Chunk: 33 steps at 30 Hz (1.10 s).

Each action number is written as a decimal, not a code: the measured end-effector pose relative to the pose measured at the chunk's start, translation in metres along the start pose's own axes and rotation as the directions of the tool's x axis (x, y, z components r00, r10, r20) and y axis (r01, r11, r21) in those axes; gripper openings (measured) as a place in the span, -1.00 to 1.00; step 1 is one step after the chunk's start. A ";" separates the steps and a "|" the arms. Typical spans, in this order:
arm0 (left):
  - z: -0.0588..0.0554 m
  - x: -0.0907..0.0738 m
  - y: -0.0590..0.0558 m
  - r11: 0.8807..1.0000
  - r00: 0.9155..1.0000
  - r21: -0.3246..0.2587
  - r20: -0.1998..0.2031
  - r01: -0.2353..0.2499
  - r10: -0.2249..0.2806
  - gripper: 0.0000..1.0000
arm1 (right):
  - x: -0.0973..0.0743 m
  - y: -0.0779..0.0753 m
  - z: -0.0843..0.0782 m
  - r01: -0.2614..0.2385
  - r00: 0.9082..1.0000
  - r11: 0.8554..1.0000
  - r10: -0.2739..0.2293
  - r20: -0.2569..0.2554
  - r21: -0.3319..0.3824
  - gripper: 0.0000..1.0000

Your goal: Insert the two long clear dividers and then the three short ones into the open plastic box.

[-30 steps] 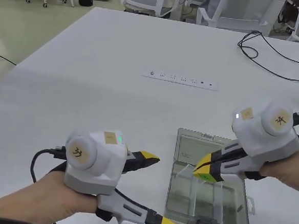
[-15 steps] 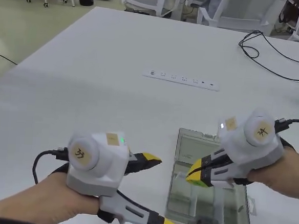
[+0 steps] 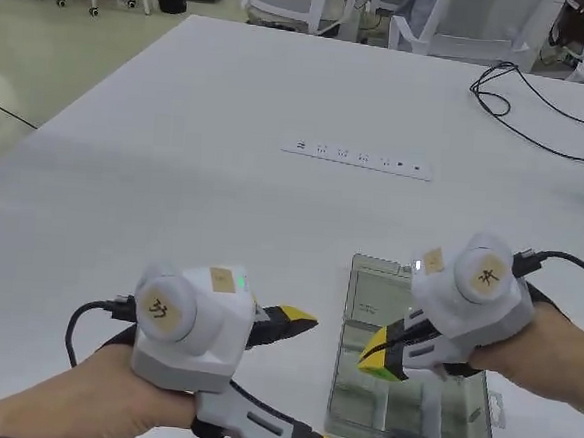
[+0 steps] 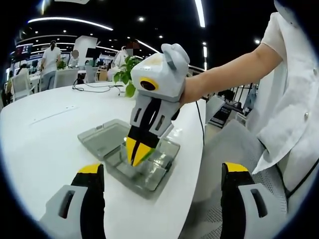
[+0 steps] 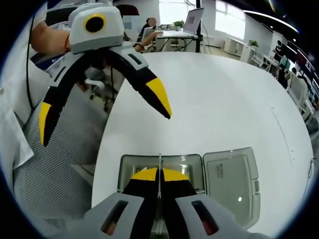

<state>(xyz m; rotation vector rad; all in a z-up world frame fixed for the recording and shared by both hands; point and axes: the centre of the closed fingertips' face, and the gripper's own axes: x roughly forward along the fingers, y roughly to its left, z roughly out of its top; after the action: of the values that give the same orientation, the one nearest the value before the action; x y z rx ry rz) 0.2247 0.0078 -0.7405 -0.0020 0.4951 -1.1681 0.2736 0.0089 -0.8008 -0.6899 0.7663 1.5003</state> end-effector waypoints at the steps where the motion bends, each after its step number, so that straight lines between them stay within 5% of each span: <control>1: 0.000 0.000 0.000 1.000 1.000 0.001 -0.001 0.000 0.000 1.00 | 0.001 0.000 0.000 -0.001 1.000 1.000 0.001 -0.003 0.002 -0.94; 20: -0.007 0.002 0.008 1.000 1.000 0.004 -0.018 -0.007 0.007 1.00 | 0.014 0.001 -0.008 0.002 0.996 0.999 -0.005 -0.086 -0.039 -0.95; 33: -0.010 0.001 0.011 1.000 0.999 0.003 -0.029 -0.014 0.014 1.00 | 0.008 0.001 -0.005 0.021 0.999 1.000 -0.021 -0.045 0.005 -0.86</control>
<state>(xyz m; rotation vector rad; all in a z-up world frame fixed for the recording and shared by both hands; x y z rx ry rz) 0.2313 0.0136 -0.7529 0.0211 0.5183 -1.1567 0.2724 0.0099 -0.8102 -0.7274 0.7945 1.4679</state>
